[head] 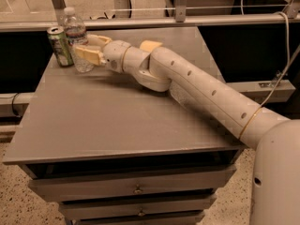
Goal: Move water bottle near green can
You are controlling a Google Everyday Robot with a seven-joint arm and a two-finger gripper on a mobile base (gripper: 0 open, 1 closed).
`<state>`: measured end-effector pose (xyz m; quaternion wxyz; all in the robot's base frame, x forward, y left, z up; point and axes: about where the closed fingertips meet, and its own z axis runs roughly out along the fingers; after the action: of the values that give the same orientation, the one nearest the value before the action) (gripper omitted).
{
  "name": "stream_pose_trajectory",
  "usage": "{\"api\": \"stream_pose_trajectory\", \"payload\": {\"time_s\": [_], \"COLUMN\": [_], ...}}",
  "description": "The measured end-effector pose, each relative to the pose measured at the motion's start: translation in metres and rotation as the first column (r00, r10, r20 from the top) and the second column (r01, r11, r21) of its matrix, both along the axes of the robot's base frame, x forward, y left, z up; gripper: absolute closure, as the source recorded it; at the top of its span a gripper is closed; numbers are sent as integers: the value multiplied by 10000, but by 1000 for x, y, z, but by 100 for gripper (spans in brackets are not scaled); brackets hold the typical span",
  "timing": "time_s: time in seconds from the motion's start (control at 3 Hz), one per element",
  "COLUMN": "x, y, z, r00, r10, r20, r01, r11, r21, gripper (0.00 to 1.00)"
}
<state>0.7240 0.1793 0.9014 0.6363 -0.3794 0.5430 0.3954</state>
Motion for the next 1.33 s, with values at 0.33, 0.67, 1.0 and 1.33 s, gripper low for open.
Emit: {"api": "stream_pose_trajectory", "payload": {"time_s": [0.33, 0.67, 1.0, 1.33], "x": [-2, -2, -6, -25], "y": [-3, -4, -25, -59], "z": [-4, -4, 4, 27], "r00": [9999, 9999, 9999, 9994], "r10": [-75, -83, -113, 214], "r20": [-76, -82, 57, 256], "r01": [74, 83, 116, -167], "r11": [10000, 10000, 9985, 9850], "r21": [-35, -43, -544, -1719], "gripper": [0, 0, 0, 0]}}
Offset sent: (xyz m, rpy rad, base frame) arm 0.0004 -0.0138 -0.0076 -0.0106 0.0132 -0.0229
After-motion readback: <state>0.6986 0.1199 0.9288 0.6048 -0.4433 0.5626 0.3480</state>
